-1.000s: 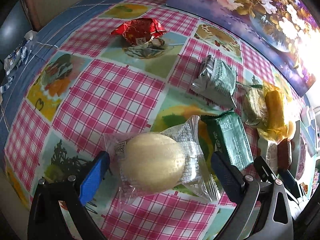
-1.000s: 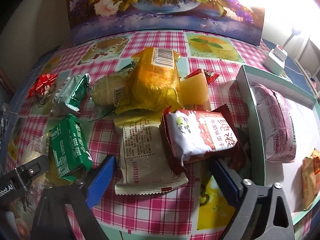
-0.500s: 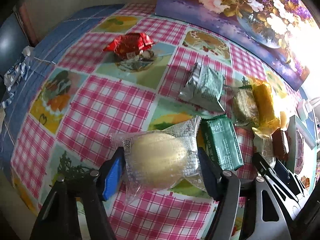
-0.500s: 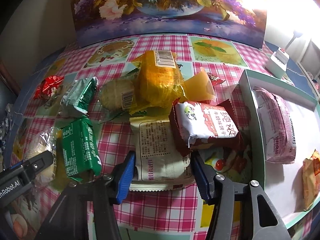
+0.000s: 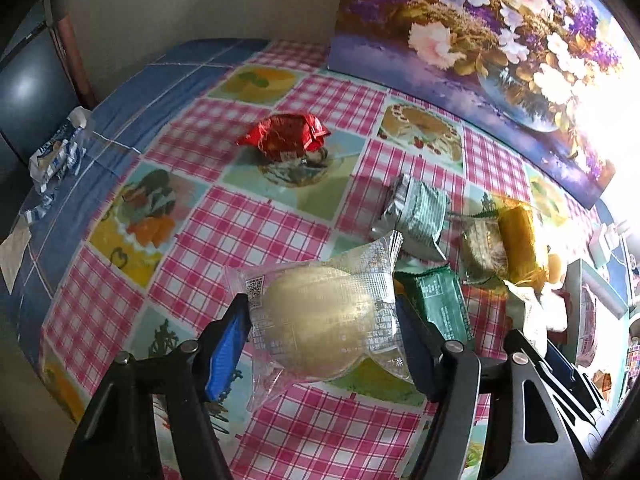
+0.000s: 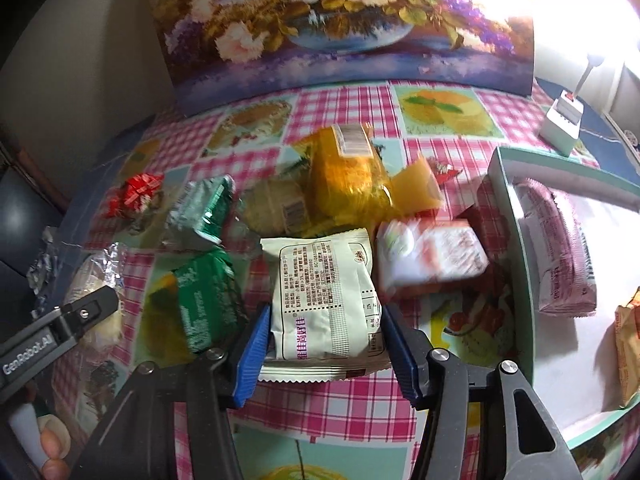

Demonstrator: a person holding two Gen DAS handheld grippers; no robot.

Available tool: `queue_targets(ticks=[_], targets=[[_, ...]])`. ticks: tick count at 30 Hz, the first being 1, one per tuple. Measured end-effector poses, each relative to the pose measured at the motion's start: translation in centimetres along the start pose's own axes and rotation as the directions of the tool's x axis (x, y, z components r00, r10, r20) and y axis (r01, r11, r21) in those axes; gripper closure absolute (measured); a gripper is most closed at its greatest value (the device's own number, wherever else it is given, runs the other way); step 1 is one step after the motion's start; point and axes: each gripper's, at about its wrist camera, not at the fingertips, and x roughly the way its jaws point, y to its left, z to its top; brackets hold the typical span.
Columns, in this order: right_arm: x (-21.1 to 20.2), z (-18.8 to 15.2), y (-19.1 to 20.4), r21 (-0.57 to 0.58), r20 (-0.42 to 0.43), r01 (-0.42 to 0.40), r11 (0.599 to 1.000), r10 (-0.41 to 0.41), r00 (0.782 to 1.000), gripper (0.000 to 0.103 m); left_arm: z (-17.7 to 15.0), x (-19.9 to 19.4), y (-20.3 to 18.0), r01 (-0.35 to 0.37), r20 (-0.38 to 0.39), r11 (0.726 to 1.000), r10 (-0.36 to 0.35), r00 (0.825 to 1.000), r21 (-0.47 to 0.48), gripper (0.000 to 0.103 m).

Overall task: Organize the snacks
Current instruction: 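Grasp the clear-wrapped round bun with the left tool while the right tool grasps the cream packet, then carry the bun and cream packet over the white tray with both tools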

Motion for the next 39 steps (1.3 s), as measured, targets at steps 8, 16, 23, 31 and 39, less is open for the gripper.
queue_targets(ticks=[8,16,23,31,39], targets=[[-2.5,0.5,0.6,-0.004,0.066,-0.028,1.000,0.028,0.997,0.045,0.5,-1.9,0.1,-0.006,0.056,1.000,0.006,0.998,-0.003,0.031],[-3.4,1.2,-0.4,0.038,0.097,-0.011,0.999,0.007,0.995,0.045,0.6,-2.7,-1.0,-0.007,0.074,1.000,0.005,0.997,0.028,0.031],[-4.9,2.1,-3.1,0.099,0.148,0.115,0.988,-0.129,0.981,0.045,0.6,-3.5,-2.8,0.006,0.092,0.998,-0.012,0.996,0.062,0.031],[-6.7,2.6,-8.1,0.235,0.181,0.194,0.952,-0.239,0.954,0.045,-0.2,-5.0,-8.0,0.032,0.133,0.986,-0.054,0.990,0.164,0.031],[-8.3,2.4,-13.1,0.385,0.189,0.237,0.892,-0.328,0.926,0.045,-1.0,-6.1,-14.2,0.094,0.133,0.960,-0.133,0.982,0.263,0.031]])
